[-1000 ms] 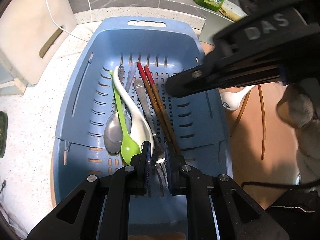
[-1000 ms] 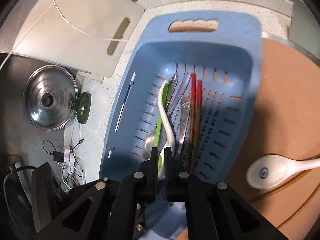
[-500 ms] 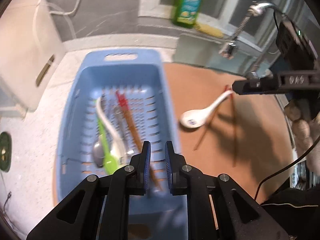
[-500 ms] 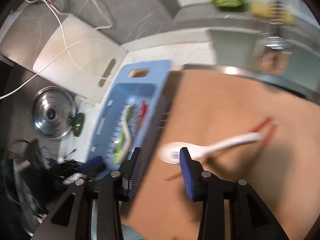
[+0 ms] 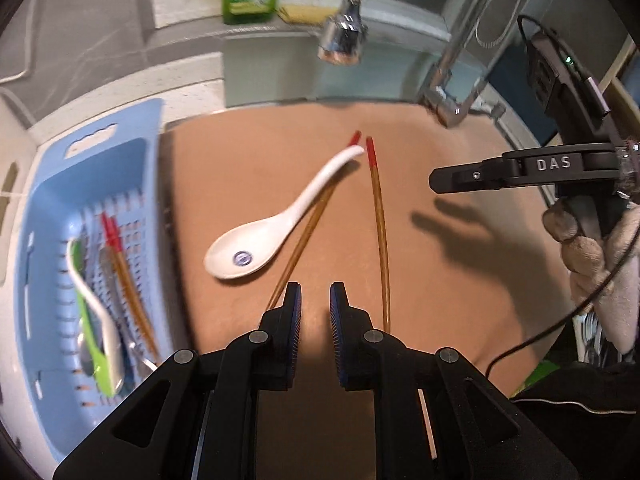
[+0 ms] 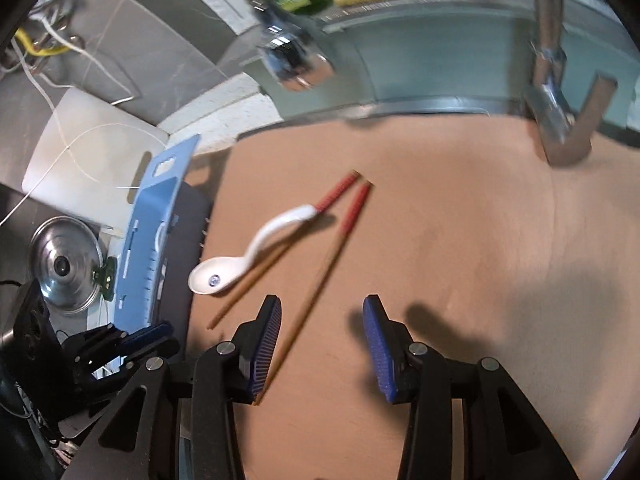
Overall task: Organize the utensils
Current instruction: 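Move both tools back over the two red-tipped chopsticks on the board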
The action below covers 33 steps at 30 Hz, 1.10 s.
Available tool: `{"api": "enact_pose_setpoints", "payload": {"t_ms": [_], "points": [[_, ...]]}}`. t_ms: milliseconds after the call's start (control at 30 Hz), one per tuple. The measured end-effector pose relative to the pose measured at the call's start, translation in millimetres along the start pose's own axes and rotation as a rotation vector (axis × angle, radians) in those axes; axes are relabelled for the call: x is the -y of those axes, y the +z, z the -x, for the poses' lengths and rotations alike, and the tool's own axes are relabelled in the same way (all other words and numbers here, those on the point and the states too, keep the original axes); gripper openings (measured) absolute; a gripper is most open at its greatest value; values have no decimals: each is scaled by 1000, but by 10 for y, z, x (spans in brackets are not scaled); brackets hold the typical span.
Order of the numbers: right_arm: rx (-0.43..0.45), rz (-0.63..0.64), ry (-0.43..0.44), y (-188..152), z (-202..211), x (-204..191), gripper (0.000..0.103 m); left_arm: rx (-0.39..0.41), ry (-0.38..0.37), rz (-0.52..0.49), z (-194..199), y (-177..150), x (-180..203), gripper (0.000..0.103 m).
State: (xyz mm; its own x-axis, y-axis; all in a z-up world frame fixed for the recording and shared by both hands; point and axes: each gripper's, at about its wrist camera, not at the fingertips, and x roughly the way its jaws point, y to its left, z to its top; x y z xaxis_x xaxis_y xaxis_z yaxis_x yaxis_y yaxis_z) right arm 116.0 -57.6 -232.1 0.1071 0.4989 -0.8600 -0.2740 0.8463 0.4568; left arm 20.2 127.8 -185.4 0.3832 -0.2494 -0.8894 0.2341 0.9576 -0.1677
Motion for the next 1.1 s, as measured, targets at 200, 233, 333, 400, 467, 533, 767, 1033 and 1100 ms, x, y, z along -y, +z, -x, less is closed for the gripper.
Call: {"api": "enact_pose_setpoints", "payload": {"t_ms": [200,233,333,400,467,533,767,1033,1100], "points": [[-18,-51,36,-69,-50,140,38,-65,1,-30,-273,163,32,13],[-18,-50,37,-79,-44,148,38,-72,2,-32,-303,166,18,13],[-15,-57,47,-93,-31,163,38,-98,7,-32,-392,199,-15,13],[-11,-61,52,-98,-18,174,38,-112,8,-32,-429,200,-34,13],[-4,-65,50,-103,-3,180,38,-124,14,-35,-473,212,-48,13],[-4,-69,52,-101,-5,181,38,-132,21,-36,-514,221,-57,13],[-15,-75,43,-53,-95,103,38,-148,20,-57,-598,226,-35,13],[-55,-115,12,43,-354,-11,36,-155,21,-107,-638,230,75,13],[-57,-127,-13,59,-409,-19,36,-143,23,-98,-620,257,64,13]]}}
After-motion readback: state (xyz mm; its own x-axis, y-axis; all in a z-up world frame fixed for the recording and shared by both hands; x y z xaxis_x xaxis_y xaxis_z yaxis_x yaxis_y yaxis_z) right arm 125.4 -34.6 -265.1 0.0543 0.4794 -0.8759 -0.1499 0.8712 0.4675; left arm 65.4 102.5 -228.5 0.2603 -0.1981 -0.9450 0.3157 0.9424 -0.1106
